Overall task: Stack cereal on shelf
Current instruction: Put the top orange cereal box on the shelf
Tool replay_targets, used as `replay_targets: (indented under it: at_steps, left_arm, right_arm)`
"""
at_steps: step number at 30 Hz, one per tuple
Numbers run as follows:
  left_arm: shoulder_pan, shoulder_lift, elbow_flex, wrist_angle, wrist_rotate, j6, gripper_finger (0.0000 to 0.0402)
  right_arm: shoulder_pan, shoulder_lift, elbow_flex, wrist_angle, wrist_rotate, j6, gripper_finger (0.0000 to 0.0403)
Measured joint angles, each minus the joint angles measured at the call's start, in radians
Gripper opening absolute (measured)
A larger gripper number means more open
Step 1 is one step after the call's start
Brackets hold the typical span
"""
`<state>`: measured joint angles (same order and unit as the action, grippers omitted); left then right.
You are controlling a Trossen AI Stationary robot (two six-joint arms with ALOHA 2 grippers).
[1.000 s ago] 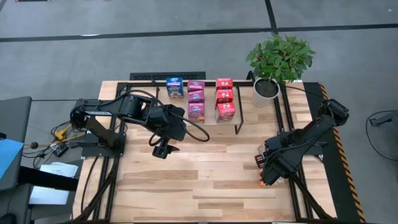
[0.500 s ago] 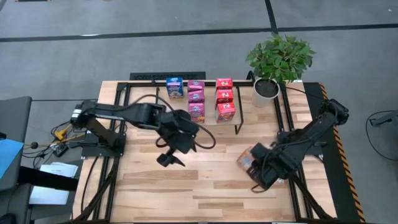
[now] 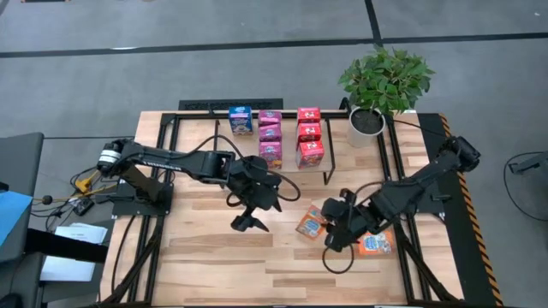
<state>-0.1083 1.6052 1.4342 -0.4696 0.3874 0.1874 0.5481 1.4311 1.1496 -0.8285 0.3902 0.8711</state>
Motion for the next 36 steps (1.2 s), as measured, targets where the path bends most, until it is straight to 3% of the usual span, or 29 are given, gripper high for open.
replay_targets:
  at_steps: [6,15,23,36]
  left_arm:
    - [0.025,-0.001,0.0,0.02,-0.004,-0.027,0.032]
    - [0.083,-0.001,0.0,0.015,0.029,-0.08,0.032]
    - [0.073,0.012,0.001,-0.01,0.054,-0.094,0.032]
    - [0.062,0.135,0.002,-0.027,0.049,-0.091,0.032]
  right_arm:
    - [-0.062,0.046,0.01,0.117,-0.072,-0.159,0.0173]
    - [-0.091,0.166,0.133,0.105,-0.078,-0.324,0.0187]
    - [-0.12,0.263,0.255,0.075,-0.075,-0.454,0.0176]
    - [-0.128,0.251,0.277,0.07,-0.055,-0.479,0.0184]
